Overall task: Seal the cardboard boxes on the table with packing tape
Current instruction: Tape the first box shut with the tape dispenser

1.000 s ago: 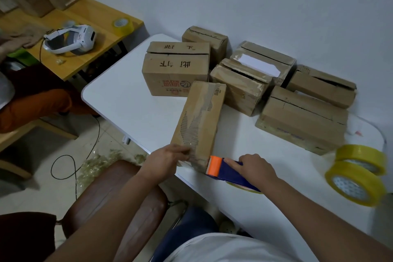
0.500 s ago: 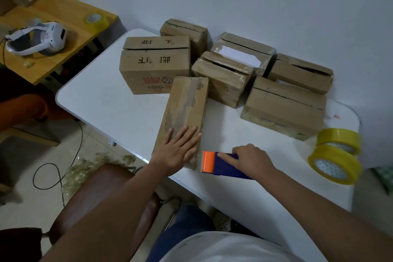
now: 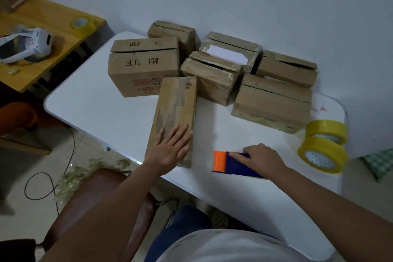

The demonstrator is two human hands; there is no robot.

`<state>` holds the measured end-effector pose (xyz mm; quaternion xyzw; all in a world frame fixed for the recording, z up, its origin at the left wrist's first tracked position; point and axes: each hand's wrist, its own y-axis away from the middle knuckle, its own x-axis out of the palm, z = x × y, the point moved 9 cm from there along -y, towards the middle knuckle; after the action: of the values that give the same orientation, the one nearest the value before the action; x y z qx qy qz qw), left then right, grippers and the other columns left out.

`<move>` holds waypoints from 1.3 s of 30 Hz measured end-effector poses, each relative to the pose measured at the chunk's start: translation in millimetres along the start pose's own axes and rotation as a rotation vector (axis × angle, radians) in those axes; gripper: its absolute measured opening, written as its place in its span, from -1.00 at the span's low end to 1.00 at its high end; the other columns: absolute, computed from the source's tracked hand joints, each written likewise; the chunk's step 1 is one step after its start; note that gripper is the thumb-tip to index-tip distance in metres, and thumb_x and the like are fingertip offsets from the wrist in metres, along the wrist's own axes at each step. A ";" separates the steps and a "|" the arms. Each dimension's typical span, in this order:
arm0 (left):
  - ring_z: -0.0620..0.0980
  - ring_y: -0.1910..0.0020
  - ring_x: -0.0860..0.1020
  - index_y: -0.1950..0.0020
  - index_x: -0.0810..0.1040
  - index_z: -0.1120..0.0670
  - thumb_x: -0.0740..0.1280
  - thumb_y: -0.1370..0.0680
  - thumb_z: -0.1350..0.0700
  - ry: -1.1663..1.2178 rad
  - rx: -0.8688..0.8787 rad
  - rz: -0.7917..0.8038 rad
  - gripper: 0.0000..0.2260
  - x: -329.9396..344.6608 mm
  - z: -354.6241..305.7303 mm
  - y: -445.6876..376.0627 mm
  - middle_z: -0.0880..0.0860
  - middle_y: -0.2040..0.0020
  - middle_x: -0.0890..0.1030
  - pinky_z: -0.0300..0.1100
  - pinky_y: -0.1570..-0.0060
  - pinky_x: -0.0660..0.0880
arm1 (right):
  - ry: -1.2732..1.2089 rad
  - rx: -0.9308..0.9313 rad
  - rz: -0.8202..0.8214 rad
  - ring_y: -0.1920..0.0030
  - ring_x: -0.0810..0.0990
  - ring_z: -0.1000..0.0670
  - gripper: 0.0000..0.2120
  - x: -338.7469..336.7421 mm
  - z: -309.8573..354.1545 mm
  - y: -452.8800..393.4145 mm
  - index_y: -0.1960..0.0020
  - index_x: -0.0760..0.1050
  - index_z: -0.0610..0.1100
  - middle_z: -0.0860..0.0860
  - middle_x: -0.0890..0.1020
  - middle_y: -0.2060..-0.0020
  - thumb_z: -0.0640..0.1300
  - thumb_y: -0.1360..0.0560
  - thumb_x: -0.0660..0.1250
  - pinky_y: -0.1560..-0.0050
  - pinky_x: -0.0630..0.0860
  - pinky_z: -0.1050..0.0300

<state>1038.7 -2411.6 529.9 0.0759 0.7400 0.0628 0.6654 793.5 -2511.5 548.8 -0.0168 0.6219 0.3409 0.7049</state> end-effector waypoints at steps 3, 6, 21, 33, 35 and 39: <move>-0.09 -0.58 -0.27 -0.57 -0.30 -0.21 -0.34 -0.56 -0.35 0.054 -0.026 0.013 -0.41 1.2 -0.3 -1.1 -0.20 -0.58 -0.29 0.10 -0.51 -0.29 | -0.007 0.016 -0.001 0.32 0.54 0.02 -0.35 -4.0 4.3 -5.8 0.26 0.51 -0.10 -0.01 0.56 0.35 0.46 -0.47 0.05 0.30 0.42 0.13; -0.11 -0.56 -0.31 -0.57 -0.29 -0.22 -0.27 -0.52 -0.44 0.083 -0.092 0.008 -0.33 2.5 2.0 1.3 -0.21 -0.58 -0.30 0.10 -0.50 -0.32 | -0.123 0.045 0.126 0.24 0.51 0.03 -0.55 0.6 3.3 -9.9 0.25 0.40 0.00 0.03 0.53 0.26 0.37 -0.49 0.16 0.29 0.36 0.14; -0.10 -0.55 -0.33 -0.53 -0.38 -0.26 -0.24 -0.53 -0.40 0.094 -0.208 -0.034 -0.37 5.2 0.7 1.1 -0.22 -0.56 -0.34 0.13 -0.50 -0.33 | -0.019 0.034 0.091 0.10 0.58 -0.04 -0.59 4.8 47.9 -15.4 -0.15 0.48 -0.14 -0.07 0.62 -0.01 0.19 -0.57 0.21 0.19 0.43 0.13; -0.11 -0.54 -0.36 -0.53 -0.40 -0.25 -0.23 -0.54 -0.39 0.086 -0.235 -0.033 -0.37 11.4 2.8 0.5 -0.24 -0.54 -0.38 0.14 -0.50 -0.31 | 0.025 0.280 -0.092 -0.02 0.60 -0.14 -0.61 -21.6 -20.6 -29.4 -0.15 0.40 -0.17 -0.11 0.61 -0.03 0.16 -0.60 0.18 0.17 0.46 0.06; -0.12 -0.54 -0.37 -0.53 -0.39 -0.26 -0.24 -0.54 -0.41 0.093 -0.231 -0.034 -0.37 10.5 2.1 0.3 -0.24 -0.55 -0.37 0.15 -0.51 -0.30 | -0.090 0.224 -0.140 -0.03 0.61 -0.15 -0.62 -7.7 -4.9 -29.6 -0.19 0.39 -0.18 -0.11 0.62 -0.03 0.12 -0.60 0.20 0.07 0.52 0.02; -0.15 -0.53 -0.38 -0.54 -0.37 -0.27 -0.25 -0.53 -0.42 0.113 -0.233 -0.034 -0.37 8.7 2.3 2.2 -0.25 -0.55 -0.35 0.12 -0.51 -0.30 | -0.215 0.199 -0.070 -0.07 0.57 -0.13 -0.63 22.5 7.2 -23.4 -0.22 0.35 -0.18 -0.09 0.58 -0.06 0.06 -0.58 0.27 -0.06 0.50 -0.03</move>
<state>1040.2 -2407.7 521.6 -0.0183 0.7651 0.1411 0.6280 811.3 -2515.9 521.1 0.0682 0.5724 0.2525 0.7772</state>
